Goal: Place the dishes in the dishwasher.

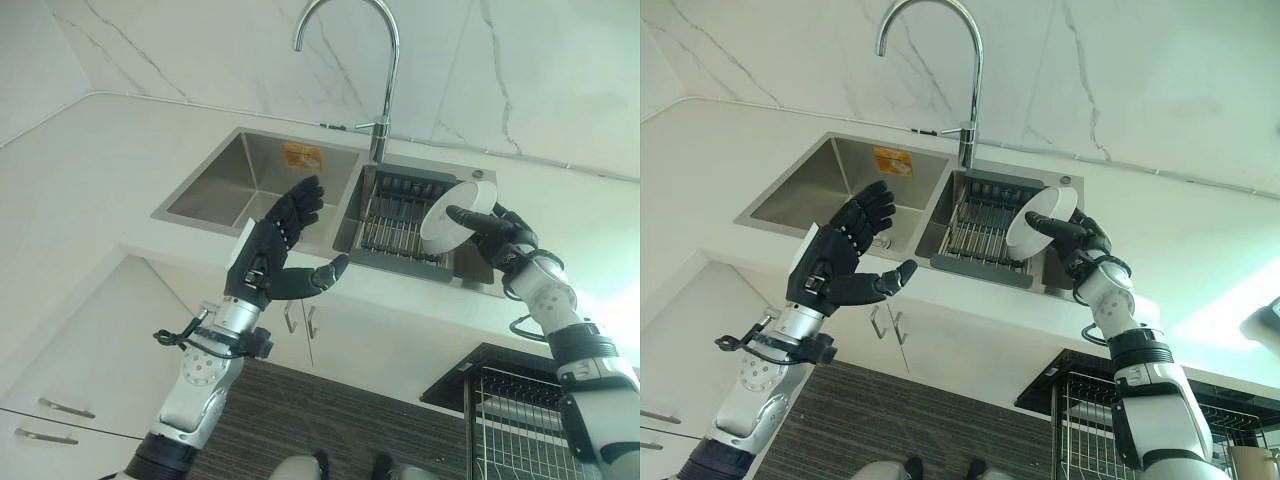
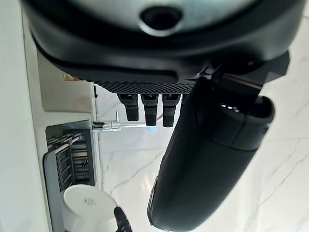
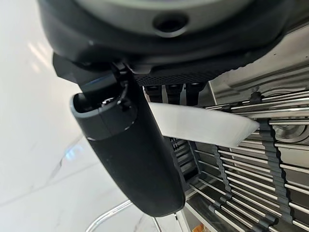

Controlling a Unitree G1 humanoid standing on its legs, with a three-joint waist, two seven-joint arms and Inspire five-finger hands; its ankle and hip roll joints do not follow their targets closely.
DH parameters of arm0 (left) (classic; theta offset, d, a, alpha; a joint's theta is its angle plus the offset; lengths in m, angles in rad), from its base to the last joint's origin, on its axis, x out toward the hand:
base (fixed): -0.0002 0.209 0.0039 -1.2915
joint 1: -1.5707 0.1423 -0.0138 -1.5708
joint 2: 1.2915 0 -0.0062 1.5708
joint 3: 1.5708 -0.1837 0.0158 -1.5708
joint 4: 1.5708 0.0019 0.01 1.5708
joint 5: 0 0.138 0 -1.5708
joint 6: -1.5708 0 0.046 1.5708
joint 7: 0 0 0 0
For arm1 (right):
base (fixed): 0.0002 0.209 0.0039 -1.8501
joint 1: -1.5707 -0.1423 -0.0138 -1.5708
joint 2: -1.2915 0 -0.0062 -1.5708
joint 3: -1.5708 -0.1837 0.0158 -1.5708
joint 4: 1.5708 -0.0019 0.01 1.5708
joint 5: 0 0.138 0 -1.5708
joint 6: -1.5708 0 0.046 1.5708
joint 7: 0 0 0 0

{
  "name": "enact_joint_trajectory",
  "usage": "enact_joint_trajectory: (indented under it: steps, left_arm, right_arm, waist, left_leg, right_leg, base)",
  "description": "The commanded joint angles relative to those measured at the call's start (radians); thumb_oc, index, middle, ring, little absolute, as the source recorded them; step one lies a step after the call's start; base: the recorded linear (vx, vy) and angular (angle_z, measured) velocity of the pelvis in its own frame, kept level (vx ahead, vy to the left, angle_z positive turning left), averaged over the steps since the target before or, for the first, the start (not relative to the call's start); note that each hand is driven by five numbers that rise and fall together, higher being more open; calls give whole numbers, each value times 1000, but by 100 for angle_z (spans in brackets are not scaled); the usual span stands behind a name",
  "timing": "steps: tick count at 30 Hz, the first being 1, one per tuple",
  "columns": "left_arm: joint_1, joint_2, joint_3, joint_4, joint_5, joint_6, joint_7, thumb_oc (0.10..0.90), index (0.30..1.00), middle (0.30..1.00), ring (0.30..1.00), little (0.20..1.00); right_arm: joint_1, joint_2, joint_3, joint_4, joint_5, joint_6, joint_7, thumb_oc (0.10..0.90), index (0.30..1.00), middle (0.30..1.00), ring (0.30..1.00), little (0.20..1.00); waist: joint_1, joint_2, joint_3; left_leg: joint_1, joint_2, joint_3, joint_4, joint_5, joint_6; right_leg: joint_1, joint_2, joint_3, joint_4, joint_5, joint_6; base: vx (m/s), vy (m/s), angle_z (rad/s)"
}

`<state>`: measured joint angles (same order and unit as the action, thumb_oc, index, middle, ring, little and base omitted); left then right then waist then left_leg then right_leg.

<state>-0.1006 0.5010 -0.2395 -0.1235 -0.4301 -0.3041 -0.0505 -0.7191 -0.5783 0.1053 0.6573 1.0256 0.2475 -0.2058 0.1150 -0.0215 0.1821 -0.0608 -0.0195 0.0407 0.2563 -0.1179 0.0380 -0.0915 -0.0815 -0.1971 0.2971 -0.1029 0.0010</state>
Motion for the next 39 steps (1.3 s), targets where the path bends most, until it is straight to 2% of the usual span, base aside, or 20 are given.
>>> enact_joint_trajectory:
  steps: [1,7,12,13,14,15,22,23,24,26,28,33,39]
  left_arm:
    - [-88,51,-6,-90,-50,-74,5,800,900,900,900,900]
    - [-93,54,-15,-87,-58,-75,1,800,900,900,900,900]
    - [-102,55,-21,-84,-61,-66,7,800,900,900,900,900]
    - [-103,56,-24,-81,-64,-68,8,800,900,900,900,900]
    - [-104,56,-24,-80,-66,-68,8,800,900,900,900,900]
    - [-106,58,-28,-77,-71,-69,7,800,900,900,900,900]
    - [-119,60,-47,-68,-69,-66,3,800,900,900,900,900]
    - [-129,60,-54,-57,-83,-59,4,800,900,900,900,900]
    - [-133,60,-57,-54,-88,-56,4,800,900,900,900,900]
    - [-136,63,-59,-47,-99,-55,-5,800,900,900,900,900]
    - [-131,69,-62,-49,-106,-56,-8,800,900,900,900,900]
    - [-121,73,-62,-46,-115,-46,-16,800,900,900,900,900]
    - [-78,85,-42,-55,-126,-43,-51,800,900,900,900,900]
  right_arm:
    - [-128,-83,-16,-5,34,-89,29,800,900,900,900,900]
    - [-157,-83,-13,19,67,-100,27,800,900,900,900,900]
    - [-182,-81,-5,55,86,-81,30,800,900,900,900,900]
    - [-193,-83,0,74,94,-76,32,709,764,764,764,764]
    - [-197,-83,1,83,91,-77,30,590,585,585,585,585]
    - [-205,-81,5,108,88,-92,23,400,300,300,300,300]
    - [-239,-76,20,181,99,-80,23,400,300,300,300,300]
    - [-277,-69,14,281,185,-66,51,400,300,300,300,300]
    - [-285,-60,4,308,254,-45,72,400,300,300,300,300]
    - [-282,-51,-21,353,291,-36,80,400,300,300,300,300]
    - [-276,-51,-28,381,279,-51,98,400,300,300,300,300]
    - [-263,-45,-46,408,344,-71,179,400,300,300,300,300]
    - [-224,-57,-46,318,367,-141,257,400,300,300,300,300]
  waist:
    - [14,-23,-81]
    - [21,-22,-83]
    - [24,-21,-88]
    - [26,-22,-89]
    - [27,-21,-90]
    - [31,-21,-92]
    - [42,-19,-94]
    - [53,-14,-100]
    - [55,-12,-101]
    - [61,-8,-103]
    - [66,-6,-105]
    - [74,-3,-106]
    - [73,-4,-104]
  left_leg:
    - [21,8,-3,44,-129,-20]
    - [19,8,-7,44,-129,-22]
    - [18,7,-10,44,-128,-24]
    - [18,8,-10,44,-128,-25]
    - [18,8,-11,44,-128,-25]
    - [17,8,-12,44,-127,-26]
    - [16,6,-17,44,-127,-28]
    - [20,6,-18,44,-126,-29]
    - [22,6,-18,44,-126,-29]
    - [23,6,-20,44,-126,-29]
    - [24,7,-22,44,-126,-29]
    - [25,9,-26,44,-124,-32]
    - [25,13,-27,44,-119,-38]
  right_leg:
    - [57,-17,-2,3,-76,46]
    - [57,-19,-8,3,-77,46]
    - [57,-19,-10,3,-78,45]
    - [56,-20,-11,3,-79,45]
    - [57,-20,-12,3,-79,45]
    - [57,-21,-14,3,-80,44]
    - [57,-24,-23,3,-80,45]
    - [62,-26,-31,3,-82,45]
    - [63,-26,-32,3,-82,45]
    - [66,-27,-36,3,-85,44]
    - [68,-27,-39,3,-85,44]
    - [72,-29,-47,3,-87,43]
    - [74,-28,-55,3,-89,40]
  base:
    - [0,0,0]
    - [0,0,0]
    - [-17,3,2]
    - [0,0,0]
    - [-41,8,2]
    - [-66,7,2]
    - [-29,3,1]
    - [-49,21,2]
    - [-19,21,3]
    - [2,4,4]
    - [11,0,4]
    - [14,-10,7]
    - [19,-45,6]
